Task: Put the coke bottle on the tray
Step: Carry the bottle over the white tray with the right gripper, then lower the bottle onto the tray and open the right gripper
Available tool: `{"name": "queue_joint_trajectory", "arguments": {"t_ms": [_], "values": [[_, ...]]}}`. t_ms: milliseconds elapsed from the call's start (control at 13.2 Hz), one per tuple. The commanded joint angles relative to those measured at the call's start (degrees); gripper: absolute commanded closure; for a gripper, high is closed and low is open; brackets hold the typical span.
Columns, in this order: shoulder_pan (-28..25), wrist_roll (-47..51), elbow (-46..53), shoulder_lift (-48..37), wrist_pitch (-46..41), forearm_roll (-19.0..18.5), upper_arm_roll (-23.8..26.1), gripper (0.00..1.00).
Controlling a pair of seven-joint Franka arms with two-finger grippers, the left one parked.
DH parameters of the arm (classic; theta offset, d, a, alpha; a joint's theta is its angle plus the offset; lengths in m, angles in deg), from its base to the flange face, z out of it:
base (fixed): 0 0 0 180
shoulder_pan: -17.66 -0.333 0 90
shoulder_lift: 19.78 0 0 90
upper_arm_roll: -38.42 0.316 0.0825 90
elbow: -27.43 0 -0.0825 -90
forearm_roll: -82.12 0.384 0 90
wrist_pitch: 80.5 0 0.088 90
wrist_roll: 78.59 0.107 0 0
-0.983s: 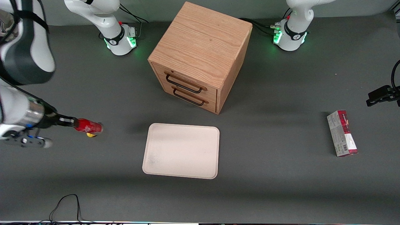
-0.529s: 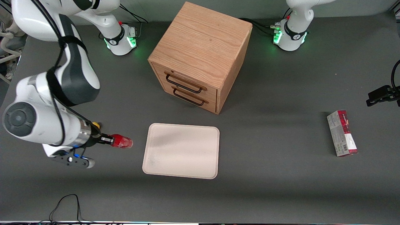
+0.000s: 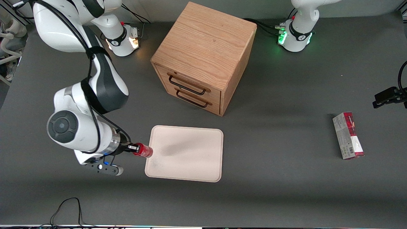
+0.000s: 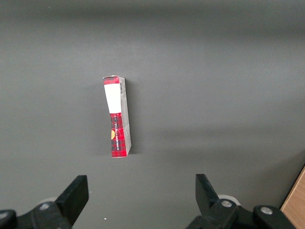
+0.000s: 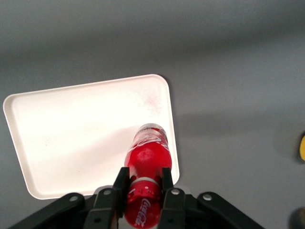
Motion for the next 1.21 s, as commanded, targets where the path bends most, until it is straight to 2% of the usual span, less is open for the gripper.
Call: {"name": "queue_joint_trajectory", "arguments": {"t_ms": [0, 227, 605, 1134], "values": [[-0.58, 1.05, 2.66, 2.69, 0.96, -0.13, -0.56, 1.0], [-1.37, 1.31, 2.57, 4.98, 3.25, -2.42, -0.56, 1.0], [-1.37, 1.4, 2.39, 8.24, 7.11, -2.51, -0.56, 1.0], [-1.37, 1.4, 2.3, 9.38, 8.26, -2.51, -0.65, 1.0]]}}
